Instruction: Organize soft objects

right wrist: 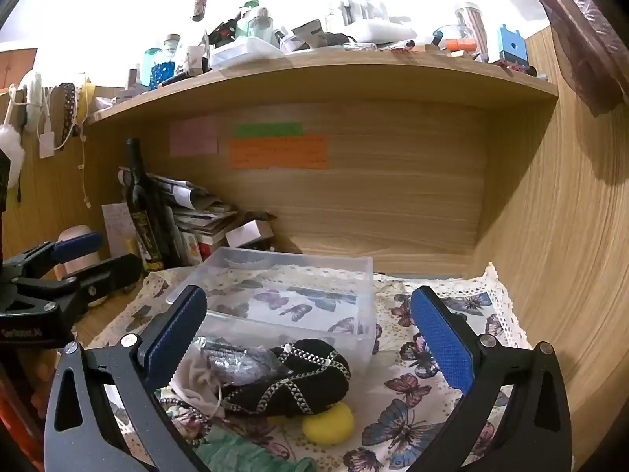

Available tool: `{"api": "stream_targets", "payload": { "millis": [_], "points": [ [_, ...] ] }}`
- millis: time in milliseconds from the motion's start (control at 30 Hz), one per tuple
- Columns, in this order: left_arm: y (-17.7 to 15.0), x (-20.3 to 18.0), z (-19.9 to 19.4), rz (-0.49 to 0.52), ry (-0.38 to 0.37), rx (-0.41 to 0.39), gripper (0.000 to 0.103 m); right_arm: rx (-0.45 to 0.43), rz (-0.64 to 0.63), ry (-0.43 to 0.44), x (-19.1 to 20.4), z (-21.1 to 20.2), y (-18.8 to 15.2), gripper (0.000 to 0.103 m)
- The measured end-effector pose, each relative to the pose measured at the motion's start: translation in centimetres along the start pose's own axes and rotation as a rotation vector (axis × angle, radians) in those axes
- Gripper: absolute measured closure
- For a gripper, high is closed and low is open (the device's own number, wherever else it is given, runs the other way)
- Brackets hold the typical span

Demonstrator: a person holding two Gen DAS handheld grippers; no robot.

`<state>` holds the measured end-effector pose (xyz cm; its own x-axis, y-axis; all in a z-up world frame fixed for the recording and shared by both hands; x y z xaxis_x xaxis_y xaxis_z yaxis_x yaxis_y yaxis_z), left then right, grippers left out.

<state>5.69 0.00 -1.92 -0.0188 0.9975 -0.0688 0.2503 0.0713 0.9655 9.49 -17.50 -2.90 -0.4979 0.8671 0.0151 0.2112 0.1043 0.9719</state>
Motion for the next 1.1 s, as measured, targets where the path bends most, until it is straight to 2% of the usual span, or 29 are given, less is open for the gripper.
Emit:
{"api": "stream_targets", "payload": {
  "millis": [300, 1100],
  "points": [
    [-0.13, 0.78, -0.02, -0.003, -0.009, 0.000, 0.000, 0.002, 0.000, 0.003, 0.08, 0.05, 0.54, 0.000],
    [-0.36, 0.04, 0.43, 0.011, 0.004, 0.000, 0.000, -0.003, 0.013, 0.005, -0.19, 0.43, 0.49, 0.000]
  ]
}}
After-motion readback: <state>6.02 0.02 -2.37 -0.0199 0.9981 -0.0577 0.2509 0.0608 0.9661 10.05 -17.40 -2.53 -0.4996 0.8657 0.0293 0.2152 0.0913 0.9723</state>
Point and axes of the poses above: each gripper's, at about its wrist camera, not at the fingertips, and z roughly the way its jaws point, x to its left, y to its top, the point moved 6 cm from there along z, roughly the way its jaws point, and after that the axes turned 4 degrees about -x, right-handed, at the moved point
